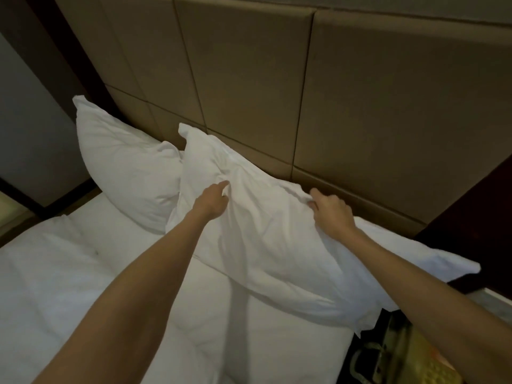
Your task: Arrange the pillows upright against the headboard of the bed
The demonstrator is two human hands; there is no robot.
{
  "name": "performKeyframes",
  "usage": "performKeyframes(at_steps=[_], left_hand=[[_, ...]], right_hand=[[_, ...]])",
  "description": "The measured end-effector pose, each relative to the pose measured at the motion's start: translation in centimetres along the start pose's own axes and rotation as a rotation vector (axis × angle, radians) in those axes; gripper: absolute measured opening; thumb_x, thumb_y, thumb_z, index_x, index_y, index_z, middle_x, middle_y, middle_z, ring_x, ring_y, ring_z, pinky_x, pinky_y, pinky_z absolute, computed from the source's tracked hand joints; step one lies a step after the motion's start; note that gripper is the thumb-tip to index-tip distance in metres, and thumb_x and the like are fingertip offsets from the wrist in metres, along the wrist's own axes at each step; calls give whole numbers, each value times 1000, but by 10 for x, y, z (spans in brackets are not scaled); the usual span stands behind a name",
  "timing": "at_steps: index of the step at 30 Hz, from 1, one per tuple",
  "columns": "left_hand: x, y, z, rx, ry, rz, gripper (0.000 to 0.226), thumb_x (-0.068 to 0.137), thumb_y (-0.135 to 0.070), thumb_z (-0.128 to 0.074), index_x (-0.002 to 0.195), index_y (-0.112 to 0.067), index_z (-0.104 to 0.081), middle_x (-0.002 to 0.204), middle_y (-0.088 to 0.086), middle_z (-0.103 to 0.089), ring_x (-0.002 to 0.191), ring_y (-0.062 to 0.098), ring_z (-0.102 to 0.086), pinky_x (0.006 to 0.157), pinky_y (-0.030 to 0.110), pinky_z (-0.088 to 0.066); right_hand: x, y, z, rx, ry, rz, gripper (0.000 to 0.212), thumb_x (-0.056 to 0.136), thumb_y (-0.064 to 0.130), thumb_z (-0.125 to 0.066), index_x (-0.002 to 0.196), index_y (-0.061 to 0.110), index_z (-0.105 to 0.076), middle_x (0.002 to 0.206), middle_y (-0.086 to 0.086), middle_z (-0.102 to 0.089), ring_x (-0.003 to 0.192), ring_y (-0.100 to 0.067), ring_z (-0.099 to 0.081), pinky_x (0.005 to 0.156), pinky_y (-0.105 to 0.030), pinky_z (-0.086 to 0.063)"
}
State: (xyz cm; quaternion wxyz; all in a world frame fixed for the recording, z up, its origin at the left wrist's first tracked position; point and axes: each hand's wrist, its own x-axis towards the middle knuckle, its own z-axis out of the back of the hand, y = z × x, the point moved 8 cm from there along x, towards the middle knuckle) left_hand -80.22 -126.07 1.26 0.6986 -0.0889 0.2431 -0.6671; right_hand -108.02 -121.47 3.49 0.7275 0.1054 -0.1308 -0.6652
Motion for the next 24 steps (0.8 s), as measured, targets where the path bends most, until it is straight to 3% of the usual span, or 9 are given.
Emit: performKeyframes(at_steps=[3, 5, 7, 12, 17, 24], left_hand=[[1, -10, 6, -37, -44, -14, 48, 100, -26, -34, 147, -15, -31, 151, 14, -36, 136, 34, -37, 113, 44, -29], [1, -14, 6, -65, -47, -21, 48, 100, -26, -33, 146, -16, -32, 152, 13, -36, 137, 34, -36, 113, 43, -28], [-3, -15, -1, -79, -18, -22, 48, 99, -24, -33, 147, -17, -31, 153, 11, -34, 139, 33, -34, 115, 42, -27], [-15, -14, -25, -65, 91, 3, 50, 98, -19, -36, 148, -18, -29, 155, 11, -32, 141, 32, -29, 115, 40, -25], [-30, -22, -11, -155, -23, 31, 45, 96, -15, -39, 141, -13, -41, 148, 12, -42, 135, 31, -39, 113, 42, -31], [-96, -25, 31, -269, -195, 17, 35, 92, -13, -39, 119, -11, -62, 124, 12, -63, 112, 28, -57, 96, 38, -47]], right_hand=[[15, 5, 55, 23, -251, 17, 9, 95, 18, -47, 93, 10, -50, 68, -8, -48, 62, -30, -49, 51, -33, -32], [15, -1, 73, 46, -326, -15, 6, 93, 14, -48, 93, 10, -52, 67, -9, -50, 61, -29, -46, 51, -33, -32], [9, -11, 71, 42, -303, -38, 9, 93, 17, -49, 91, 10, -54, 70, -10, -54, 63, -31, -51, 53, -34, -37], [-11, -30, 33, -28, -45, -90, 21, 95, 28, -48, 93, 9, -57, 91, -17, -65, 86, -40, -61, 69, -41, -49], [-13, -25, 49, 50, -135, -80, 14, 93, 24, -55, 94, 11, -61, 90, -10, -67, 79, -29, -62, 71, -44, -56], [-40, 10, 63, 145, -201, 19, 17, 90, 4, -53, 99, 8, -67, 103, -11, -66, 89, -28, -61, 80, -43, -54]])
